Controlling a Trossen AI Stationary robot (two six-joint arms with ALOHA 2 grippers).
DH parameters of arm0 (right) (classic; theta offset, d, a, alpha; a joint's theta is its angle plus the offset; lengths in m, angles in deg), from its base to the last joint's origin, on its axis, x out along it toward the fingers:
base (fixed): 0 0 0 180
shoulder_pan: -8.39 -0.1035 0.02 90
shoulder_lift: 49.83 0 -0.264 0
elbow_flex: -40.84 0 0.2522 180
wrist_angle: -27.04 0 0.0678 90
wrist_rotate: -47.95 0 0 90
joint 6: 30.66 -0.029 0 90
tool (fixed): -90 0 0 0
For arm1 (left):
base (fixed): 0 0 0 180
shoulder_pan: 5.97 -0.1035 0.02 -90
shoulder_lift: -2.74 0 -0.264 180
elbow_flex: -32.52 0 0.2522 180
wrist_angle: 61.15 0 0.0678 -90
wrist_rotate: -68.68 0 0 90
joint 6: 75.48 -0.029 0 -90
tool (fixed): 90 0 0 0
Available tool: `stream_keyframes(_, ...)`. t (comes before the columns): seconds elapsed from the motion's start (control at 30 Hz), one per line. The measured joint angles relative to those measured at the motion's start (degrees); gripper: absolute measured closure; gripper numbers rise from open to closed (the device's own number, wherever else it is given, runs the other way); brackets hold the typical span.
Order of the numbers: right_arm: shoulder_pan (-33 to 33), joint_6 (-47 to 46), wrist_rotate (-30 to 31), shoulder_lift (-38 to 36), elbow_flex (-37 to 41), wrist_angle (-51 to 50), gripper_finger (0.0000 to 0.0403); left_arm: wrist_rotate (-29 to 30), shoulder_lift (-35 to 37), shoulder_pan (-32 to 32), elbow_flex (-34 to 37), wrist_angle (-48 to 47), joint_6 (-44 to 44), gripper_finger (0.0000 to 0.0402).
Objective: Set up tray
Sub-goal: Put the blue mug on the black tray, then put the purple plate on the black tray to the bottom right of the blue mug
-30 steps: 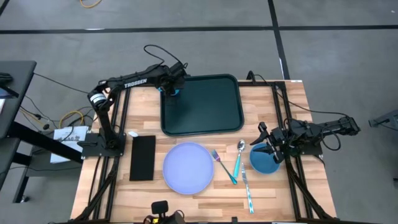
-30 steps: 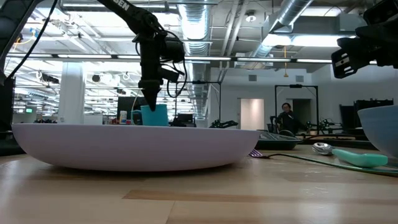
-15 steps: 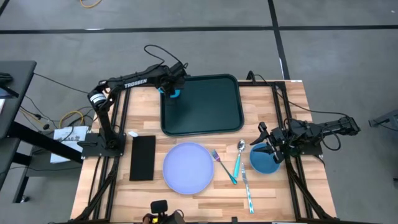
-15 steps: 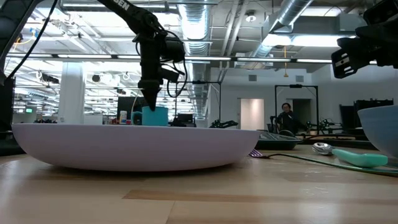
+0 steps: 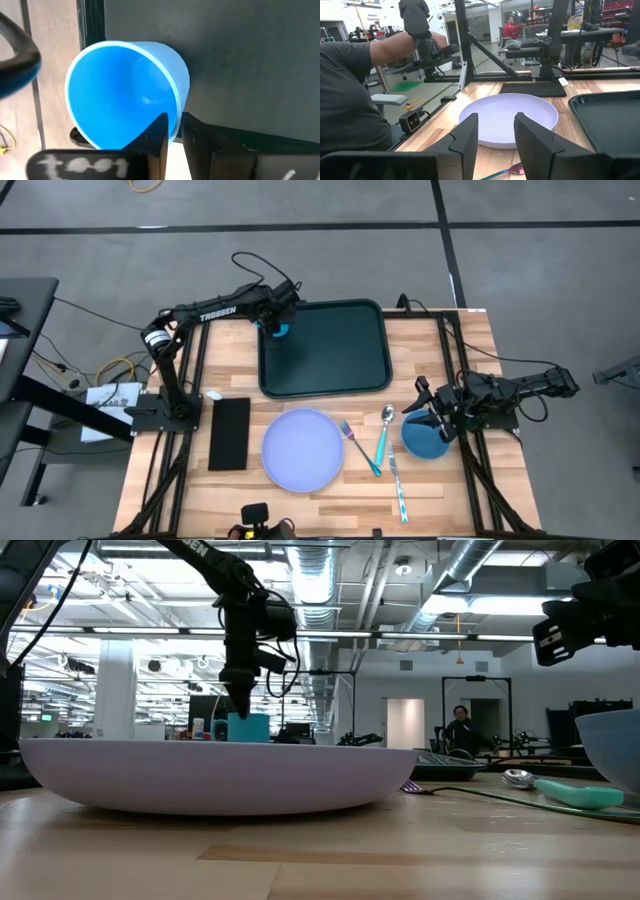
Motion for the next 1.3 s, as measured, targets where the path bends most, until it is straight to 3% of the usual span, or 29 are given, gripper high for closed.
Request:
stream_keyframes(0.17,0.0,0.0,0.0,0.0,0.0,0.0,0.0284,-1.3,0.0,0.0,0.0,-0.3,0.0,0.0333)
stream_keyframes(0.6,0.0,0.0,0.0,0.0,0.0,0.0,0.0284,1.2,0.0,0.1,-0.2,-2.1,0.0,0.0221)
stream_keyframes(0.87,0.0,0.0,0.0,0.0,0.0,0.0,0.0284,1.2,-0.1,0.4,-7.8,-11.4,2.4,0.0176)
stream_keyframes(1.0,0.0,0.0,0.0,0.0,0.0,0.0,0.0284,-5.9,-0.1,1.6,-15.2,-20.7,5.9,0.0171)
stream_keyframes(1.1,0.0,0.0,0.0,0.0,0.0,0.0,0.0284,-16.3,0.0,3.7,-20.1,-27.2,15.5,0.017)
stream_keyframes(1.2,0.0,0.0,0.0,0.0,0.0,0.0,0.0284,-29.7,1.2,7.9,-20.1,-29.7,23.0,0.017)
stream_keyframes(1.3,0.0,0.0,0.0,0.0,0.0,0.0,0.0284,-32.3,2.7,16.5,-17.5,-28.7,24.3,0.017)
